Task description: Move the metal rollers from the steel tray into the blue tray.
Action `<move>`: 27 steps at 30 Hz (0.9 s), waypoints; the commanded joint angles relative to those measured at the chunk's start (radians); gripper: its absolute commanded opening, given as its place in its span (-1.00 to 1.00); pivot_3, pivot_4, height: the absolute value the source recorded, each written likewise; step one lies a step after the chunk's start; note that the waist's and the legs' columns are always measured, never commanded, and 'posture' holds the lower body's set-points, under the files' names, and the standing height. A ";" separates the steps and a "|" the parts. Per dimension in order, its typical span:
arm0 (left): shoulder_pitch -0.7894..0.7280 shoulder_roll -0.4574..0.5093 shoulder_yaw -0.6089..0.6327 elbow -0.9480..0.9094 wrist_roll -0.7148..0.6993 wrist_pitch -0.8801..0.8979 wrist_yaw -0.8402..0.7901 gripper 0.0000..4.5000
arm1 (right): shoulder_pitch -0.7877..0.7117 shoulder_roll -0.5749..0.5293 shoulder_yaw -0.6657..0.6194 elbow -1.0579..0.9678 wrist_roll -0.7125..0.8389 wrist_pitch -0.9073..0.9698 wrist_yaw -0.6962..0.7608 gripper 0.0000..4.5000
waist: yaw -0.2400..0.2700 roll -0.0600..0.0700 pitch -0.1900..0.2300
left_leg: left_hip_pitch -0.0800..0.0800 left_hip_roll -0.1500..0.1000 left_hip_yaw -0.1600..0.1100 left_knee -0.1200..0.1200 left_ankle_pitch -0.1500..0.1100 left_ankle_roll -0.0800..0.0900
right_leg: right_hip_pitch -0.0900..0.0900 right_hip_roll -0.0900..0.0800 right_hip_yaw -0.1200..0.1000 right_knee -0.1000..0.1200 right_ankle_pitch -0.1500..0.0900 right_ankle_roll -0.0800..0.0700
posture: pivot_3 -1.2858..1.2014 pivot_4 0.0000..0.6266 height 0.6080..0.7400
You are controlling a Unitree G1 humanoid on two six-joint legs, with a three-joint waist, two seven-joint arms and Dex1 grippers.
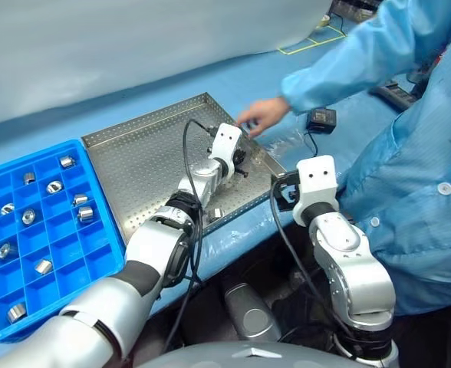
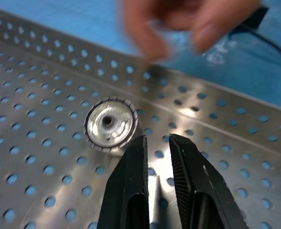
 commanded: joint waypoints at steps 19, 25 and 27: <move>0.775 0.461 -0.033 -1.476 -0.207 0.614 -0.246 -0.66 | -0.170 -0.010 0.046 0.205 0.331 0.179 0.226 0.81 | 0.202 -0.002 0.000 | 0.007 0.000 0.003 -0.005 0.000 -0.001 | 0.002 0.000 0.005 0.000 -0.004 -0.008 | -0.09 -0.52 1.00; 0.849 0.464 0.015 -1.547 -0.211 0.642 -0.155 -0.66 | -0.202 -0.035 0.071 0.262 0.326 0.108 0.227 0.81 | 0.272 -0.002 0.000 | 0.005 0.000 0.003 -0.006 0.000 -0.001 | -0.002 0.001 0.004 0.001 -0.005 -0.010 | -0.05 -0.52 1.00; 0.863 0.470 0.025 -1.556 -0.210 0.648 -0.136 -0.66 | -0.215 -0.028 0.079 0.308 0.314 0.060 0.220 0.81 | 0.296 -0.002 0.000 | 0.005 0.001 0.003 -0.005 0.000 -0.001 | -0.002 0.001 0.004 0.001 -0.005 -0.010 | -0.05 -0.52 1.00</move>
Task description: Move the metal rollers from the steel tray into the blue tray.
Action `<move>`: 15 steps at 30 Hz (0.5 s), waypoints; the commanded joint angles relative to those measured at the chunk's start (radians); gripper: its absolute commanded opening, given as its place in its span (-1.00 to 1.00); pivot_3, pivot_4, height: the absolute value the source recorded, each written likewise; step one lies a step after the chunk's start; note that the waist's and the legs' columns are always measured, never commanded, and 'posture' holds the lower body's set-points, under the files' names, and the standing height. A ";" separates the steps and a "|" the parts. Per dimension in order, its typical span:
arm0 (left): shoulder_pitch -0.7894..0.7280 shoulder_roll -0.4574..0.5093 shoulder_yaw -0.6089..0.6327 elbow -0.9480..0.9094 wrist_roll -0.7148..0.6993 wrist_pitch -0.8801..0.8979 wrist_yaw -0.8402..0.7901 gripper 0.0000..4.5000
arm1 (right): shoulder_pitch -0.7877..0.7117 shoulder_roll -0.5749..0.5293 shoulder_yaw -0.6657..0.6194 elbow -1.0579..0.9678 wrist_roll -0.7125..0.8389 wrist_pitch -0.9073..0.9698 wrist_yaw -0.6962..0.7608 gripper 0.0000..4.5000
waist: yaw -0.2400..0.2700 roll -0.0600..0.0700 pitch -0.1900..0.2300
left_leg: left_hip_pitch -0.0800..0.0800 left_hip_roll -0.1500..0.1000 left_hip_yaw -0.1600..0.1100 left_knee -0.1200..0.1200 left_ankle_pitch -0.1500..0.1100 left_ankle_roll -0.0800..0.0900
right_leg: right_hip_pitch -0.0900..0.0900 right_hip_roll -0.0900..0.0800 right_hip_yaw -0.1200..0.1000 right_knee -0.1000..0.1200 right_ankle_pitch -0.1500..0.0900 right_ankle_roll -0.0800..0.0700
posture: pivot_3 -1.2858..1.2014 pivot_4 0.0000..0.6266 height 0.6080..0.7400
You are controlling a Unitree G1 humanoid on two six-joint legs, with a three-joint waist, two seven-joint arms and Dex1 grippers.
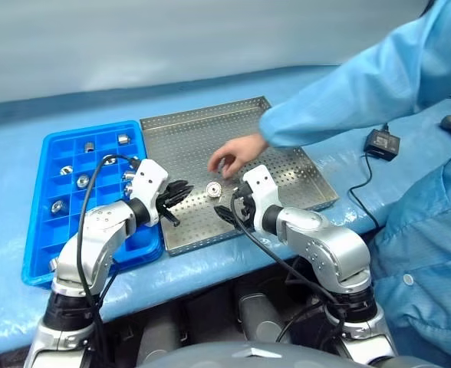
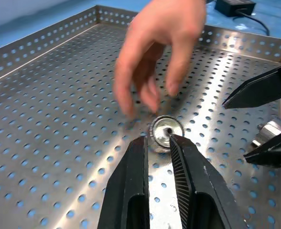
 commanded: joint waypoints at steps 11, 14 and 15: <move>0.032 0.021 0.040 -0.102 -0.033 0.031 0.078 -0.66 | -0.120 0.105 0.039 0.409 -0.113 -0.404 -0.060 0.81 | 0.109 0.000 0.000 | -0.003 0.000 0.000 0.004 0.000 0.000 | -0.001 -0.001 -0.002 0.000 0.000 -0.001 | 0.01 -0.52 1.00; 0.047 0.027 0.046 -0.125 -0.042 0.040 0.090 -0.66 | -0.133 0.114 0.029 0.460 -0.135 -0.452 -0.077 0.81 | 0.126 0.000 0.000 | -0.003 0.000 0.000 0.004 0.000 0.000 | -0.001 -0.001 -0.002 0.000 0.001 -0.001 | 0.02 -0.52 1.00; 0.054 0.030 0.047 -0.131 -0.044 0.043 0.094 -0.66 | -0.135 0.111 0.028 0.467 -0.143 -0.464 -0.080 0.81 | 0.130 0.000 0.000 | -0.003 0.000 0.000 0.004 -0.001 0.001 | -0.001 -0.001 -0.002 0.000 0.001 -0.001 | 0.03 -0.52 1.00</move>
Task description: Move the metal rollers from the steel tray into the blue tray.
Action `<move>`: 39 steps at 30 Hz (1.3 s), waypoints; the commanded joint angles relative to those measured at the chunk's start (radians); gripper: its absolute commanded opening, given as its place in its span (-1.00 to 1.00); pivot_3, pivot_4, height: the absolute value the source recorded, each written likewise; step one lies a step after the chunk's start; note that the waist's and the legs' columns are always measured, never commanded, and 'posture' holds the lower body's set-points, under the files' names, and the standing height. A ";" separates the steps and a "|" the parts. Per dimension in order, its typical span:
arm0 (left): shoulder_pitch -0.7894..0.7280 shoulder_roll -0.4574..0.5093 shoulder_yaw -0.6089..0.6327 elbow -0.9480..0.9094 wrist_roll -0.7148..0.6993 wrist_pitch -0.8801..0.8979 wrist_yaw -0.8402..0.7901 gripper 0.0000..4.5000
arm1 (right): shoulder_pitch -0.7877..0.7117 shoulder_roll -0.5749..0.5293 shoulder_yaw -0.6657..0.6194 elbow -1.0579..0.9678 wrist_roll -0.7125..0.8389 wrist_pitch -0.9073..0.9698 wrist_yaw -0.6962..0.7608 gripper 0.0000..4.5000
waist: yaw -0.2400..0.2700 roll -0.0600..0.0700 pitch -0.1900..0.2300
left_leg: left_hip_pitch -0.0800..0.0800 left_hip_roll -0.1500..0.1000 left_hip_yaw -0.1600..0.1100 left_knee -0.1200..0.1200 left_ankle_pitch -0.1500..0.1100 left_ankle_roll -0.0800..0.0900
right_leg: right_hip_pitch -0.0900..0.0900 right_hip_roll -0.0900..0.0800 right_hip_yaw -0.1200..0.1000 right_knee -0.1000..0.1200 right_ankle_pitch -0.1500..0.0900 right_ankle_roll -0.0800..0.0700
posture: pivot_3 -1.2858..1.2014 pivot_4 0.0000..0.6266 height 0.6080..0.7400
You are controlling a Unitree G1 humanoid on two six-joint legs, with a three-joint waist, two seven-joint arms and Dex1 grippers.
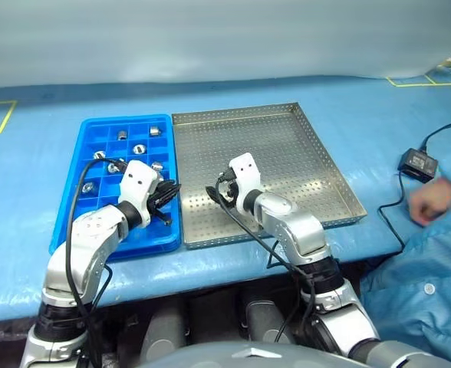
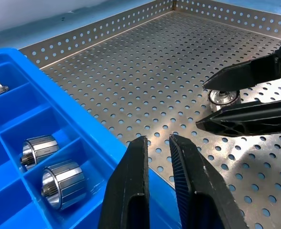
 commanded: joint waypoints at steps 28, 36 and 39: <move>0.037 0.012 0.013 -0.064 -0.030 0.000 0.047 -0.68 | 0.010 -0.017 -0.048 0.016 -0.102 0.069 -0.115 0.41 | 0.016 0.000 0.000 | -0.001 0.001 0.000 0.001 0.000 0.000 | 0.000 0.000 -0.002 0.000 0.000 -0.001 | 0.03 -0.52 1.00; 0.052 0.016 0.047 -0.073 -0.035 -0.001 0.057 -0.68 | 0.016 -0.002 -0.059 -0.034 -0.087 0.083 -0.107 -0.16 | 0.017 0.000 0.000 | -0.001 0.001 -0.001 0.002 0.000 0.000 | 0.000 0.000 -0.003 0.000 0.000 -0.001 | 0.04 -0.52 1.00; 0.069 0.021 0.073 -0.092 -0.037 0.004 0.066 -0.68 | 0.015 -0.004 -0.054 -0.118 -0.050 0.094 -0.058 -0.16 | 0.017 0.000 0.000 | -0.002 0.001 -0.001 0.002 0.000 0.000 | -0.001 0.000 -0.003 0.000 0.000 -0.001 | 0.04 -0.52 1.00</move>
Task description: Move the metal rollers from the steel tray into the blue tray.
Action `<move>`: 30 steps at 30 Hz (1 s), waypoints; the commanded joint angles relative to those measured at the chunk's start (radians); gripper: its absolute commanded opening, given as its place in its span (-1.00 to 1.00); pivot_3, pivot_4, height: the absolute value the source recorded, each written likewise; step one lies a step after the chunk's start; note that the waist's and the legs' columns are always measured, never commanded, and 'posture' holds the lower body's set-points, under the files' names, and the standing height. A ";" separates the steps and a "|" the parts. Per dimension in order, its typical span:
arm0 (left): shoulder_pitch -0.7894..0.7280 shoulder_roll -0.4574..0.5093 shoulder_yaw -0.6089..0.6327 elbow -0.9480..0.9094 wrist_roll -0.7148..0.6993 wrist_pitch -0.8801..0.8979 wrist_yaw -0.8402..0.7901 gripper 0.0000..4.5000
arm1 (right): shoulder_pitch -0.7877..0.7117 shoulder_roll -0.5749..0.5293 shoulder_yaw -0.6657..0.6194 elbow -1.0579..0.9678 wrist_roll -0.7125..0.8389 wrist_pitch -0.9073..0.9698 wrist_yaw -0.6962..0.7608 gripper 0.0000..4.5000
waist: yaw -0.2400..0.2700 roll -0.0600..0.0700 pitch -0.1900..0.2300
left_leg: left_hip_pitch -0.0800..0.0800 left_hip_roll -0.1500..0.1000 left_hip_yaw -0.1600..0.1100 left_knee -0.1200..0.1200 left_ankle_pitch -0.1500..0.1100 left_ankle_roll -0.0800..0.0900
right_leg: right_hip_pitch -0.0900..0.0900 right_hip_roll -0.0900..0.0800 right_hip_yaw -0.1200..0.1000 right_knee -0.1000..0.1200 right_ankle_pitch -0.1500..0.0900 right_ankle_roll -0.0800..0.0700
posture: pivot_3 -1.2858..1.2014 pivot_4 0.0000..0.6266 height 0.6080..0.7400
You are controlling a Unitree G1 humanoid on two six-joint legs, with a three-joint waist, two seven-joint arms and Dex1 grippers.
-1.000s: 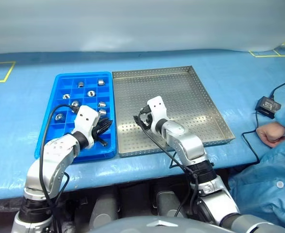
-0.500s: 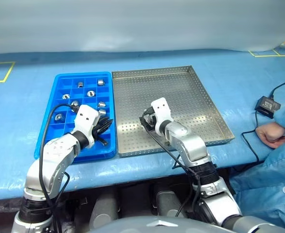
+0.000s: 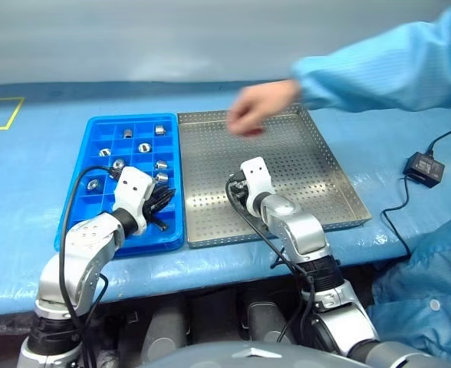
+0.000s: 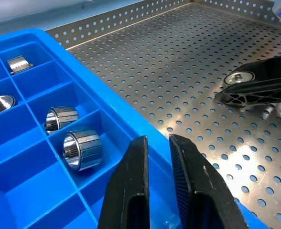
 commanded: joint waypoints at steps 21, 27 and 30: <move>0.214 -0.011 0.173 -0.202 -0.026 0.026 0.142 -0.68 | -0.107 -0.021 0.256 -0.261 0.151 0.036 0.301 -0.16 | 0.080 0.000 0.000 | -0.001 0.001 -0.005 0.000 -0.004 -0.007 | -0.003 -0.002 -0.010 -0.003 -0.002 -0.003 | 0.20 -0.52 1.00; 0.259 -0.051 0.173 -0.234 -0.030 0.015 0.171 -0.68 | -0.162 0.021 0.274 -0.135 0.138 -0.042 0.321 -0.16 | 0.102 0.000 0.000 | -0.002 0.002 -0.006 0.000 -0.004 -0.007 | -0.003 -0.003 -0.012 -0.003 -0.002 -0.004 | 0.24 -0.52 1.00; 0.269 -0.073 0.155 -0.247 -0.029 0.009 0.186 -0.68 | -0.202 0.042 0.278 -0.065 0.124 -0.083 0.329 -0.16 | 0.114 0.000 0.000 | -0.004 0.001 -0.007 0.000 -0.004 -0.008 | -0.002 -0.002 -0.013 -0.003 -0.002 -0.004 | 0.27 -0.52 1.00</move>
